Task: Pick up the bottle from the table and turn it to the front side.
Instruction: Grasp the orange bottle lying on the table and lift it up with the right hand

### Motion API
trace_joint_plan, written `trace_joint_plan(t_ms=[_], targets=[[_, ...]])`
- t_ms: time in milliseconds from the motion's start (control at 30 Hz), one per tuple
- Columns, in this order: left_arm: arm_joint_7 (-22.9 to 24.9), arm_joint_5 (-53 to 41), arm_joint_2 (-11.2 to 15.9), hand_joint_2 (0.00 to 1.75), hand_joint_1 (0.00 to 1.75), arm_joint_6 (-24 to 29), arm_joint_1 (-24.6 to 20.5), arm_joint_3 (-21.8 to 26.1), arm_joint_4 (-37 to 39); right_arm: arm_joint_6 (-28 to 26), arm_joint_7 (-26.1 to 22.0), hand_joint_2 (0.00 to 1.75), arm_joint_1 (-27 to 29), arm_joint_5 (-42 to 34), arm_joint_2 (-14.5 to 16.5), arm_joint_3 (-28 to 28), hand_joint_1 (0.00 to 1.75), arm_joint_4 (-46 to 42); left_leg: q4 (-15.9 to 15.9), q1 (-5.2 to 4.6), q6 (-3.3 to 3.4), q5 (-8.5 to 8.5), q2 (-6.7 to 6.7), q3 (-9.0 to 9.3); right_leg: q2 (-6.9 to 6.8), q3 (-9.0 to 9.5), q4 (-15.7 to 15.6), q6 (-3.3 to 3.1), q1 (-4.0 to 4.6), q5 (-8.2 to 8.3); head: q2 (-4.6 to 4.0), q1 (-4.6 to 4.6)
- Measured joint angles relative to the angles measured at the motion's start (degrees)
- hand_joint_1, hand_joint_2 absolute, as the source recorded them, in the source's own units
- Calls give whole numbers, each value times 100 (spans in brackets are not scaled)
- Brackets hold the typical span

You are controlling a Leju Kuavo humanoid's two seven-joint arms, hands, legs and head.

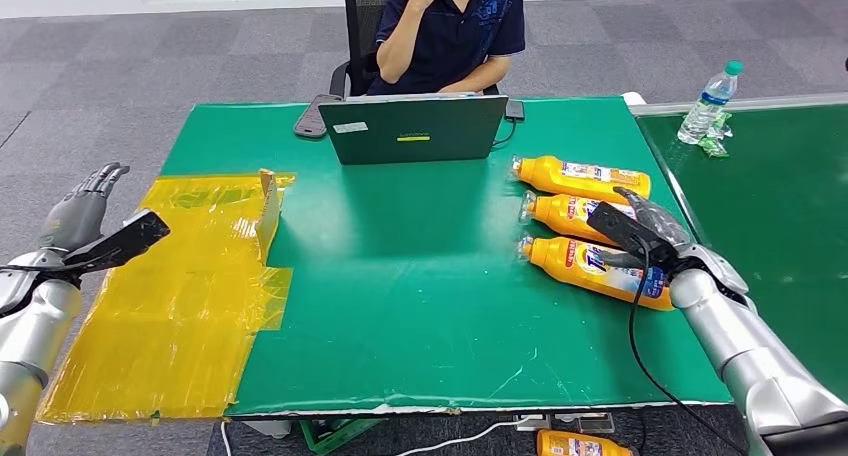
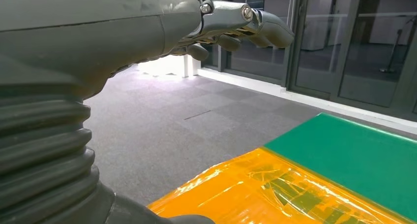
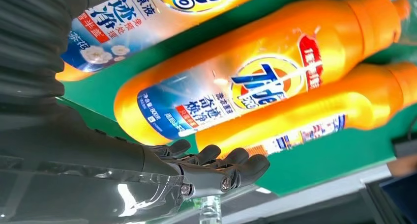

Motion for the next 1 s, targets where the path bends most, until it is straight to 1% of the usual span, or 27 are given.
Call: trace_joint_plan(t_ms=[300,767,1000], targets=[[7,76,7,175,0,3,69,-3,2,105,87,175,-114,-102,-3,408,0,116,0,1,0,0,-4,-3,-3,0,2,0,1,0,-1,0],[7,103,18,175,0,2,101,-3,-26,105,93,175,-119,-128,0,550,0,116,2,1,-3,2,-4,-3,-3,0,2,-2,1,2,-1,-1],[9,117,25,175,0,3,125,-3,-26,130,96,175,-87,-174,93,823,0,114,2,6,-4,4,1,-1,0,2,2,-6,2,5,0,-1]])
